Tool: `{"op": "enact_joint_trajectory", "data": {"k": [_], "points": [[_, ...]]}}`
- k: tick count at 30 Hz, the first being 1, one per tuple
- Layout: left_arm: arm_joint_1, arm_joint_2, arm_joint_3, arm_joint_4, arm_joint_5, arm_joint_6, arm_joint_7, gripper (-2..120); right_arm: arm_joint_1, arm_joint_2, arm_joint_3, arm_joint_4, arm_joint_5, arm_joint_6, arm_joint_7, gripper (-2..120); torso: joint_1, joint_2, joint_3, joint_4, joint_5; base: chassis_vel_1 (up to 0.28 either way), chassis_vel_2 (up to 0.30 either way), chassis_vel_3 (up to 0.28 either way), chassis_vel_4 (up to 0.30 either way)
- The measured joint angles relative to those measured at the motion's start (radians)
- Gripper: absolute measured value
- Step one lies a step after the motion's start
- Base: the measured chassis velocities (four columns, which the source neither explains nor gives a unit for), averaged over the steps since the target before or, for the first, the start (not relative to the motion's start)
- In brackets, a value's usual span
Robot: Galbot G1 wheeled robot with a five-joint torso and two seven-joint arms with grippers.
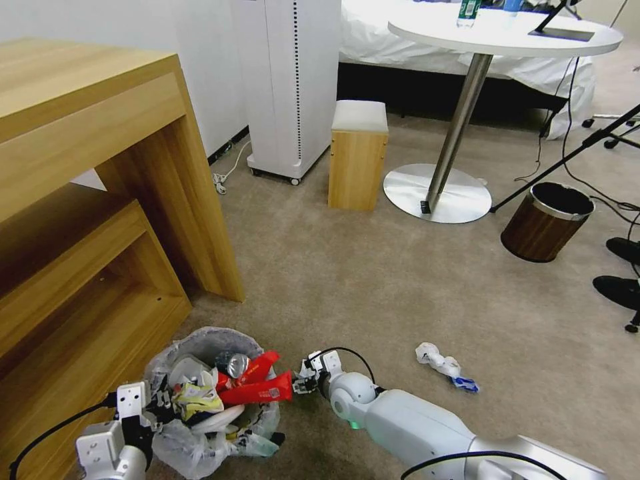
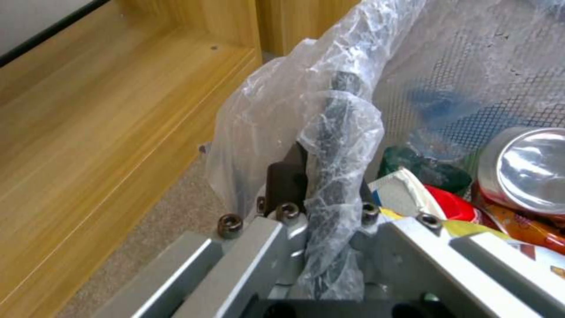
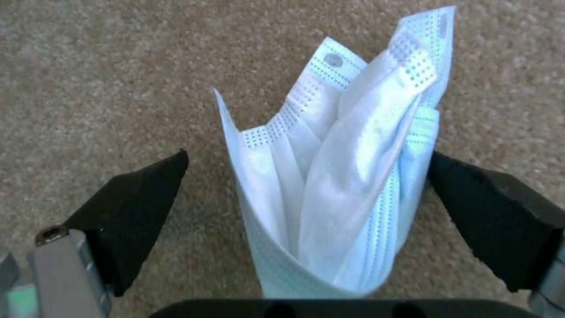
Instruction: Pick up the trash bin and place the garbage on the floor into it.
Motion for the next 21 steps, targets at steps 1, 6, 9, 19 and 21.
{"op": "enact_joint_trajectory", "data": {"k": [1,6,9,19,21], "points": [[0.000,0.001,0.000,0.000,0.000,0.000,0.000,0,-0.001,0.002,0.000,-0.005,-0.002,0.003,-0.002,100,0.000,0.000,0.000,0.0000,-0.0001,0.000,0.000,0.000,0.000],[0.005,0.001,0.009,-0.003,0.006,-0.002,-0.001,0,-0.001,0.010,-0.005,-0.028,-0.009,0.015,-0.019,100,0.000,0.000,0.000,-0.0001,-0.0001,0.000,0.000,0.000,0.000],[0.005,-0.003,0.020,-0.004,0.015,-0.003,0.000,0,0.000,0.020,-0.006,-0.048,-0.013,0.022,-0.025,100,0.000,0.001,0.000,-0.0002,-0.0001,0.000,0.000,0.000,0.000],[0.015,-0.010,0.033,-0.008,0.042,-0.012,0.004,0,0.008,0.025,-0.001,-0.078,-0.013,0.039,-0.028,82,0.000,0.001,0.000,0.0000,0.0001,0.000,0.000,0.000,0.000],[0.017,-0.010,0.036,-0.008,0.048,-0.014,0.004,0,0.007,0.023,-0.001,-0.077,-0.011,0.044,-0.028,78,0.000,0.001,0.000,-0.0004,-0.0003,0.000,0.000,0.000,0.000]]}}
